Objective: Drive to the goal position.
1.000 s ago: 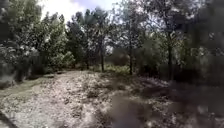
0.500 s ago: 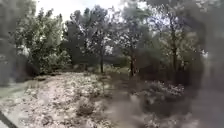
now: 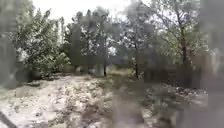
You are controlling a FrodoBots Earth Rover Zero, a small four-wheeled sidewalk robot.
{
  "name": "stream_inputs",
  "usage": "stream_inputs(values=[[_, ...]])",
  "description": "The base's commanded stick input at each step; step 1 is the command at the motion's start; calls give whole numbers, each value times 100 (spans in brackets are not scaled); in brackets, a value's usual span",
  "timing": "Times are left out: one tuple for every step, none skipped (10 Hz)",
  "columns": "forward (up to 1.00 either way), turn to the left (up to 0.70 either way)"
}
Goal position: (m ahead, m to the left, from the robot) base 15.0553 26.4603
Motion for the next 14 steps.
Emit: stream_inputs(values=[[85, 34], [85, 34], [85, 24], [85, 12], [85, 2], [85, 0], [85, 34], [85, 34], [85, 34], [85, 34], [85, 10], [85, 0], [85, 0], [85, 0]])
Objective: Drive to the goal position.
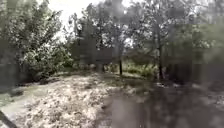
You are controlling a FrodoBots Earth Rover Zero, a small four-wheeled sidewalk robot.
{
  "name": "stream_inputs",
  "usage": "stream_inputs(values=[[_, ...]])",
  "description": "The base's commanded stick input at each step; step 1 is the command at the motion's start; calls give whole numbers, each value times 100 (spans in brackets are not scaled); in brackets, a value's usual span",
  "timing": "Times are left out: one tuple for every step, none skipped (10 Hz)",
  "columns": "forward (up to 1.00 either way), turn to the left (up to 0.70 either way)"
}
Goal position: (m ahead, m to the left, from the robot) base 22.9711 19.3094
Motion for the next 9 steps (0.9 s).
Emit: stream_inputs(values=[[85, 0], [85, 0], [85, 0], [85, 0], [85, 34], [85, 34], [85, 3], [85, 0], [85, 0]])
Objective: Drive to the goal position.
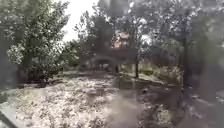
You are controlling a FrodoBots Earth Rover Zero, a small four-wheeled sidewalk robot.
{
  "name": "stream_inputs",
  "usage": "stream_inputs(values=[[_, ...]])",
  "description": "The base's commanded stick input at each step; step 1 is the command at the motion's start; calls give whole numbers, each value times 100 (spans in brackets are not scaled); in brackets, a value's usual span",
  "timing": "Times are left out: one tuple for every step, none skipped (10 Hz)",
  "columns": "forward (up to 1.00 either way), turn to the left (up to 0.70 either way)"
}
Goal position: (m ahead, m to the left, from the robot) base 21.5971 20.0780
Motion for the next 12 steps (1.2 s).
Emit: stream_inputs(values=[[85, 0], [85, 0], [85, 0], [85, 0], [85, 0], [85, 12], [85, 30], [85, 34], [85, 16], [85, 3], [85, 1], [85, 0]])
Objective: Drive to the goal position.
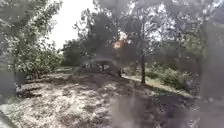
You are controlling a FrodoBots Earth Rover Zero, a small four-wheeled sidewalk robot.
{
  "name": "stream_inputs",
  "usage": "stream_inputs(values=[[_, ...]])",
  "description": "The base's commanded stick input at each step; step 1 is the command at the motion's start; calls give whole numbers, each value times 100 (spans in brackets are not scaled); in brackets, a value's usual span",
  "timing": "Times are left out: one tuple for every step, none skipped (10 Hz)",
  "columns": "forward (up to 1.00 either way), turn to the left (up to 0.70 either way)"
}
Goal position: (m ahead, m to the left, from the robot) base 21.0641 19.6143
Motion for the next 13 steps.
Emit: stream_inputs(values=[[85, 5], [85, 34], [85, 30], [85, 13], [85, 0], [85, 0], [85, 0], [85, 0], [85, 0], [85, 0], [85, 6], [85, 25], [85, 34]])
